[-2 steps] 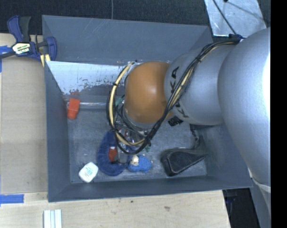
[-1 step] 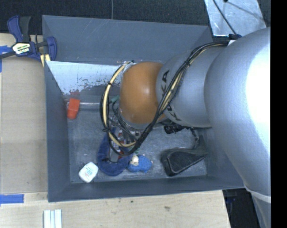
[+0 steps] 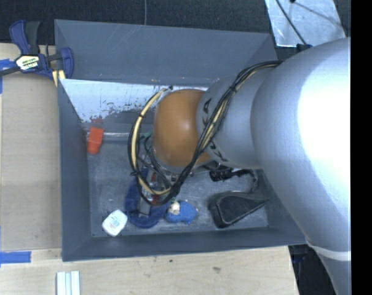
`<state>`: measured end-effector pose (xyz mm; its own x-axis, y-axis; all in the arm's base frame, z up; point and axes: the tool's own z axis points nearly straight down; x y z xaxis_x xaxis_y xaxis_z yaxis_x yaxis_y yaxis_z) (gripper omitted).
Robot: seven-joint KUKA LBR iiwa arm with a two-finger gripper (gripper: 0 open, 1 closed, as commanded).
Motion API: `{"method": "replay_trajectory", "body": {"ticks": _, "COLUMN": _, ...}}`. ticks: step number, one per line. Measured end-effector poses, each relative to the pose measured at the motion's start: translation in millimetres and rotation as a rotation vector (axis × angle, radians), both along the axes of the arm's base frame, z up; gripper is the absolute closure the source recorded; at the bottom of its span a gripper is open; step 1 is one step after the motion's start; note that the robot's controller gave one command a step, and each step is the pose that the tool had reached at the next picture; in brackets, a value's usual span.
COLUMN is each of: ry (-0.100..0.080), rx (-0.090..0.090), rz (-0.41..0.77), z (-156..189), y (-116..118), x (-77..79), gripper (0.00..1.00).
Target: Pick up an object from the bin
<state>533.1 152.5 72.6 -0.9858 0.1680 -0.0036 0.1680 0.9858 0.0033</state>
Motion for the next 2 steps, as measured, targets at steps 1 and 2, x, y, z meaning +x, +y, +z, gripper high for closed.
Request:
{"method": "replay_trajectory", "body": {"ticks": 1, "ry": -0.003, "rx": 0.001, "rz": 0.001, "z": 1.8, "y": 0.2, "x": 1.1, "gripper": 0.00}}
{"method": "replay_trajectory", "body": {"ticks": 2, "ry": -0.015, "rx": 0.004, "rz": -0.001, "z": 5.8, "y": 0.4, "x": 5.6, "gripper": 1.00}}
